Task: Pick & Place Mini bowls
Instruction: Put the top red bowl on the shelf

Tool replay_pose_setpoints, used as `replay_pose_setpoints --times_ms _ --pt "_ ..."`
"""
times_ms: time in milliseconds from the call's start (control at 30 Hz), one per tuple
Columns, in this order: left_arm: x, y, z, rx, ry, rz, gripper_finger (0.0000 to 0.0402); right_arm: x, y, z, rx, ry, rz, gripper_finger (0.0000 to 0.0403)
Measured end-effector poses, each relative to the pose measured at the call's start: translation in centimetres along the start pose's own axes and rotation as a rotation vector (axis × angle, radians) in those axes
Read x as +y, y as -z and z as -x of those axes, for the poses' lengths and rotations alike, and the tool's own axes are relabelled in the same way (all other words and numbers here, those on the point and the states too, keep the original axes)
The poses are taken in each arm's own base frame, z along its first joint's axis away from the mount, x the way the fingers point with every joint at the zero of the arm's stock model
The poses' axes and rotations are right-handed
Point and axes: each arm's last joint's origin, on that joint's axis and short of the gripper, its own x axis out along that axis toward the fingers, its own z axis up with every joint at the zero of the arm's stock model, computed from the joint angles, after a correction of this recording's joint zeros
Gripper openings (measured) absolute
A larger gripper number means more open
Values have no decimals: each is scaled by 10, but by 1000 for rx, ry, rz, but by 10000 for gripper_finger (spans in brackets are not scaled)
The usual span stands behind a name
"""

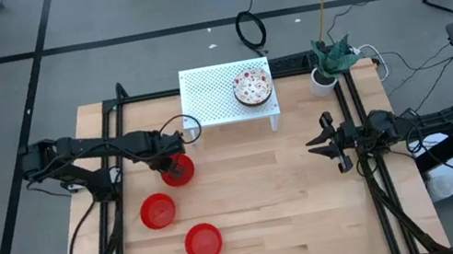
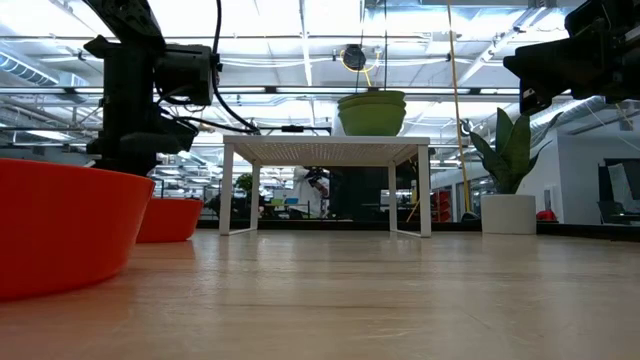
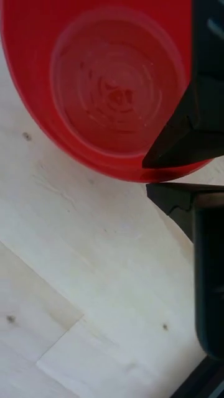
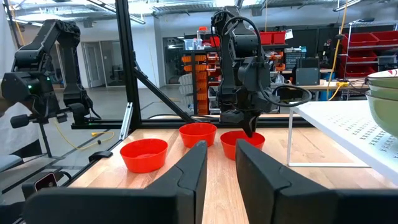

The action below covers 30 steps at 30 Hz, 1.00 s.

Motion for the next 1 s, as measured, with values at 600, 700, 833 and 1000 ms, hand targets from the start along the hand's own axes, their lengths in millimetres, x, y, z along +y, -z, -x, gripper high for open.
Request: replay_pose_setpoints --times_ms 600,700,833,1000 --pt "-1 0 0 17 21 133 49 0 0 0 0 0 0 73" --pt "-1 1 0 39 48 148 49 0 0 0 0 0 0 73" --pt "-2 1 0 50 61 148 49 0 0 0 0 0 0 73" --pt "-2 1 0 53 63 158 49 0 0 0 0 0 0 73"
